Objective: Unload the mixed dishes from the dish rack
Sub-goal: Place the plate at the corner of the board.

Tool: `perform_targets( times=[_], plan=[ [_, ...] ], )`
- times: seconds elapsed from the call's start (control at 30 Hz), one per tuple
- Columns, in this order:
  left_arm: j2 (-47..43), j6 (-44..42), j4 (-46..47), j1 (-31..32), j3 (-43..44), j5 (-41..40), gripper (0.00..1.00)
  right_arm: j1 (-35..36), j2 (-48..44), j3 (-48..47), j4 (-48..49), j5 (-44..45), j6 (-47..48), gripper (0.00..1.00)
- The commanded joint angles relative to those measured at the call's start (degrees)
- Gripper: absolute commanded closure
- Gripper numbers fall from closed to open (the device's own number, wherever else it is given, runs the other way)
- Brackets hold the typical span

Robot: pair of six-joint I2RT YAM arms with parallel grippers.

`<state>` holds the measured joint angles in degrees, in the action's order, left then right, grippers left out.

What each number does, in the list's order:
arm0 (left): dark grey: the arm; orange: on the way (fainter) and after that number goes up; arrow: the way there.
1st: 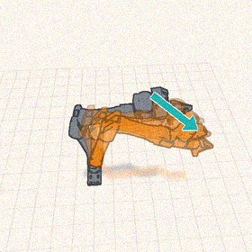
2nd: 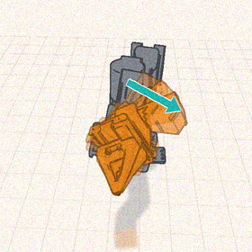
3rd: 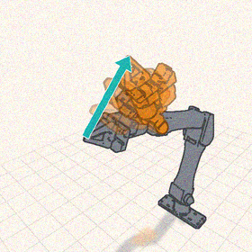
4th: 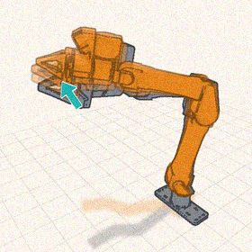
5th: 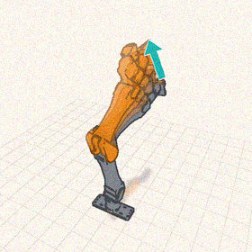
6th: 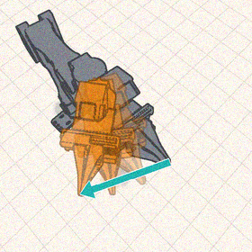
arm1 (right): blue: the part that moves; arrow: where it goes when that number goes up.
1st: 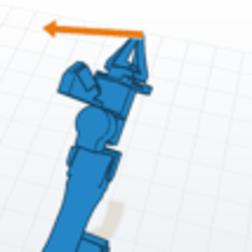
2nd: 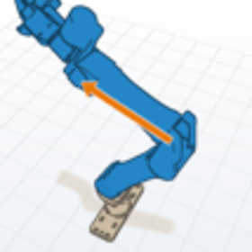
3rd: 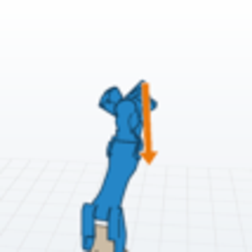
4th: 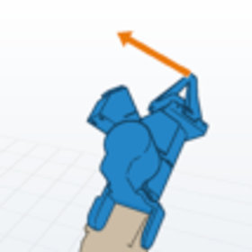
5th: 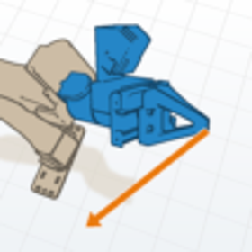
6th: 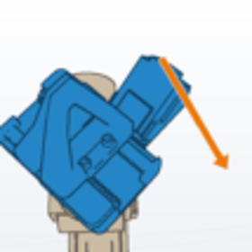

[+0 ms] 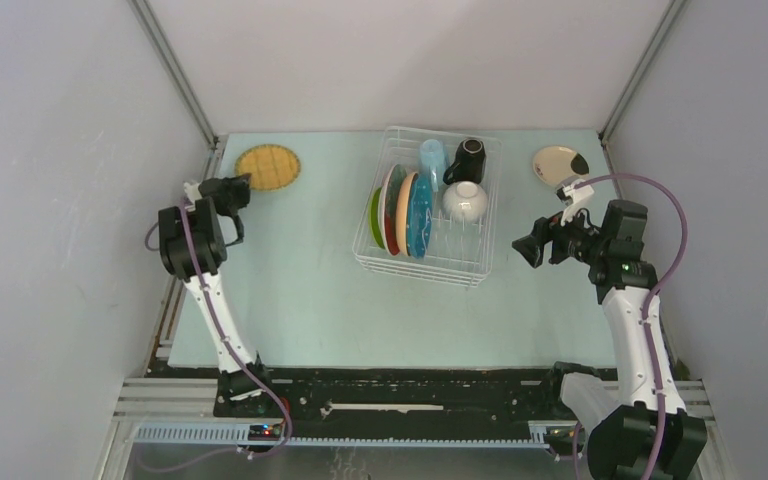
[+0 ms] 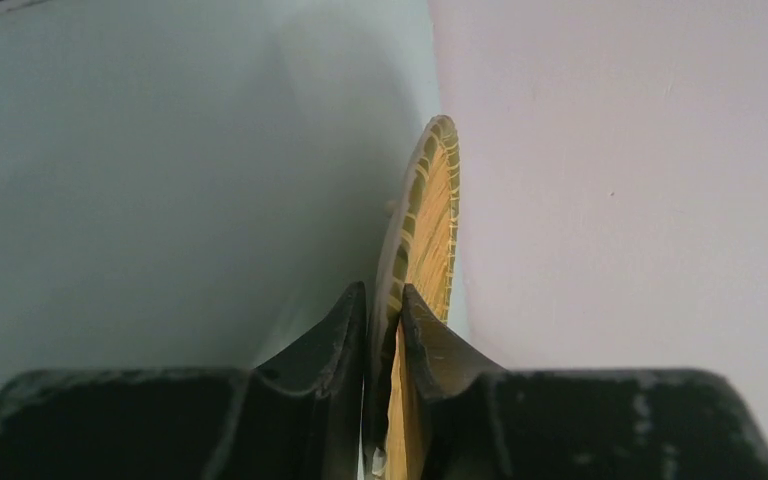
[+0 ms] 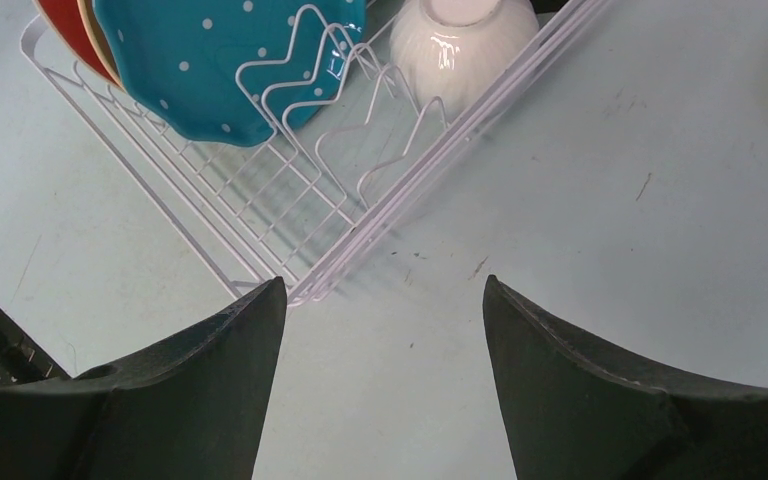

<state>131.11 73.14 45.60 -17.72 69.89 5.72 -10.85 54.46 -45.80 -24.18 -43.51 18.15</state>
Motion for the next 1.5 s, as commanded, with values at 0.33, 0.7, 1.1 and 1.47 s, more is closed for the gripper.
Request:
perform_targets(
  times=[0.33,0.7,1.1,1.47],
  plan=[
    [7.7,5.7,13.4,-3.4,4.9,8.3,0.6,-0.3,1.9,-0.3,1.0,1.9,1.8,0.19],
    [8.7,6.1,10.7,-4.3,6.5,10.9,0.39,0.3,3.3,-0.3,1.0,2.8,2.4,0.19],
    [8.6,5.0,6.1,-4.3,8.1,12.3,0.35,0.3,3.1,-0.3,1.0,2.4,2.4,0.19],
    [5.6,2.7,11.9,-4.1,2.0,9.0,0.01,2.0,3.1,-0.4,1.1,2.7,2.5,0.19]
  ],
)
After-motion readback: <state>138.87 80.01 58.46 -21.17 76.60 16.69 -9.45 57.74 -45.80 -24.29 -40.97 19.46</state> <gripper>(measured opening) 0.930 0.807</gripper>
